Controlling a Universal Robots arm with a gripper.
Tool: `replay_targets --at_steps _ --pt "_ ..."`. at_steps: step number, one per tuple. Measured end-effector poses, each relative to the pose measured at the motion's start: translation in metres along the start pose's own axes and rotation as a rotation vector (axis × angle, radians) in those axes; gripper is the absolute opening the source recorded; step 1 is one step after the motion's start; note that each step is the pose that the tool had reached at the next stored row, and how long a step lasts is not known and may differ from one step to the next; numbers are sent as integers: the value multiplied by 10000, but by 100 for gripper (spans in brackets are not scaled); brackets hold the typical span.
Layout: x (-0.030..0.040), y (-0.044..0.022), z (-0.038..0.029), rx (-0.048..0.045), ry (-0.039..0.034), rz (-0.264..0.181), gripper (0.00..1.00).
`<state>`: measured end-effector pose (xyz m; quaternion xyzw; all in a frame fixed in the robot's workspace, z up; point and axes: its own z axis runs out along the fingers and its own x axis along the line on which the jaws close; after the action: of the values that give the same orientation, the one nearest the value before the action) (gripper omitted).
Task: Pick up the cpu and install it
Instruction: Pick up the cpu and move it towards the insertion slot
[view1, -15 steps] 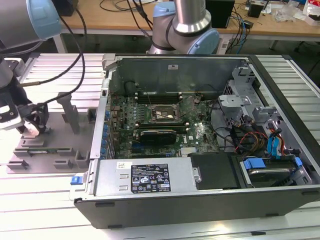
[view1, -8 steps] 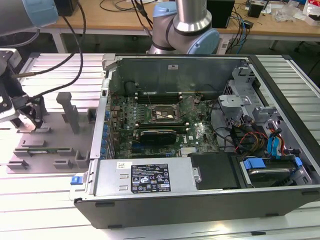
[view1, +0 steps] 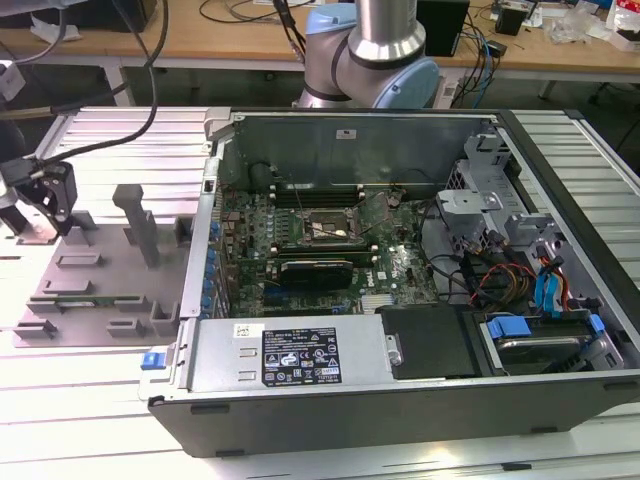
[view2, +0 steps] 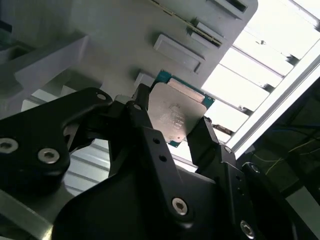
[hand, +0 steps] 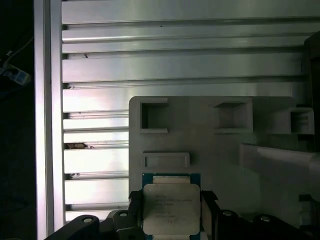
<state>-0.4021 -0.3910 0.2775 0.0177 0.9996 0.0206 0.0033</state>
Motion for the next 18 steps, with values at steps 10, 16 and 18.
replay_targets --at_steps 10,16,18 --pt "-1 14 -133 0 0 -2 55" --pt "-1 22 -284 1 0 -6 55" --pt "-2 24 -331 0 0 -7 55"
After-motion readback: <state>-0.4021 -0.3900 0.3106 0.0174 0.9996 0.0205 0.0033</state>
